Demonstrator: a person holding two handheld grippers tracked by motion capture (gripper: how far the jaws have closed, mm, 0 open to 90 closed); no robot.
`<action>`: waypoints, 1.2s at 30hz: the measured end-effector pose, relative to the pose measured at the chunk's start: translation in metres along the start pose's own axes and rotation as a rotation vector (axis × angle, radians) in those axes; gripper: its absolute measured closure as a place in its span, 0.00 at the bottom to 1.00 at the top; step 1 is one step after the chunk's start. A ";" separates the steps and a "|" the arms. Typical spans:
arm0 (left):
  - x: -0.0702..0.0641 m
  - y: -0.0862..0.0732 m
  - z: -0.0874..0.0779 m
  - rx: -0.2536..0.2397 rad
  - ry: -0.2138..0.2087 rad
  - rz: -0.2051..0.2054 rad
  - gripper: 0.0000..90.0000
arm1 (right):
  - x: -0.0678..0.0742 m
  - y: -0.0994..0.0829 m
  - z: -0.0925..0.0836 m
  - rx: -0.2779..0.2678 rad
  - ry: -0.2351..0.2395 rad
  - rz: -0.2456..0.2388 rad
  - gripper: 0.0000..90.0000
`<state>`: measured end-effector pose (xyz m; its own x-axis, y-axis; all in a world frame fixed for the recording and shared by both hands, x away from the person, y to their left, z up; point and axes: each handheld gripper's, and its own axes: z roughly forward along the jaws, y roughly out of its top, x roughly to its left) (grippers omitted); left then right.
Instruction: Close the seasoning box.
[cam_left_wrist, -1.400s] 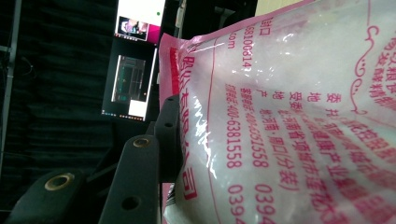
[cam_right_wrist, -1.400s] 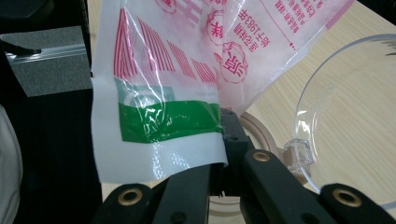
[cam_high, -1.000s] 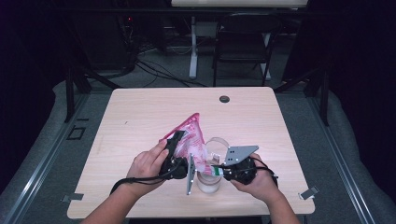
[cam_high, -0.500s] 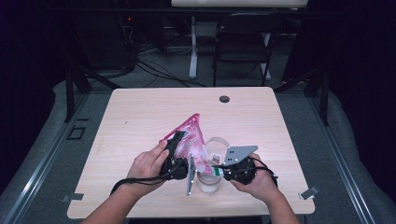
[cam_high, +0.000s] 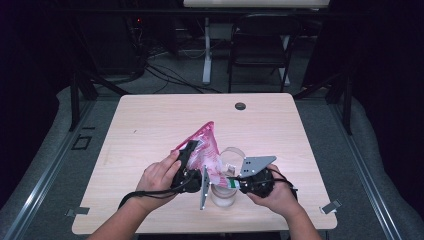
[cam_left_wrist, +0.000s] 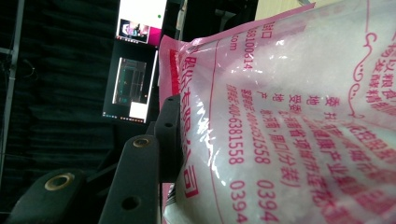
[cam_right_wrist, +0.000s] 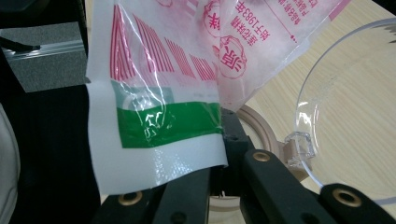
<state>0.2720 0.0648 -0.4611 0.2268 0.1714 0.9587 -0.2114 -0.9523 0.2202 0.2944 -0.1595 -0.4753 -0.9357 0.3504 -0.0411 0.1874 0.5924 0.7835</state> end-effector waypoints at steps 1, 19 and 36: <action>0.000 0.000 0.000 -0.002 0.000 -0.001 0.70 | 0.000 0.000 0.000 0.001 0.002 0.000 1.00; -0.002 0.002 -0.002 -0.008 0.001 -0.002 0.70 | -0.001 -0.002 0.001 0.018 -0.004 -0.001 1.00; -0.003 0.002 -0.003 -0.013 -0.002 -0.011 0.70 | -0.003 -0.004 0.003 0.022 -0.002 0.006 1.00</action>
<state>0.2683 0.0629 -0.4634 0.2307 0.1811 0.9560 -0.2211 -0.9471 0.2328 0.2970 -0.1606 -0.4798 -0.9338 0.3557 -0.0379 0.1995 0.6060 0.7700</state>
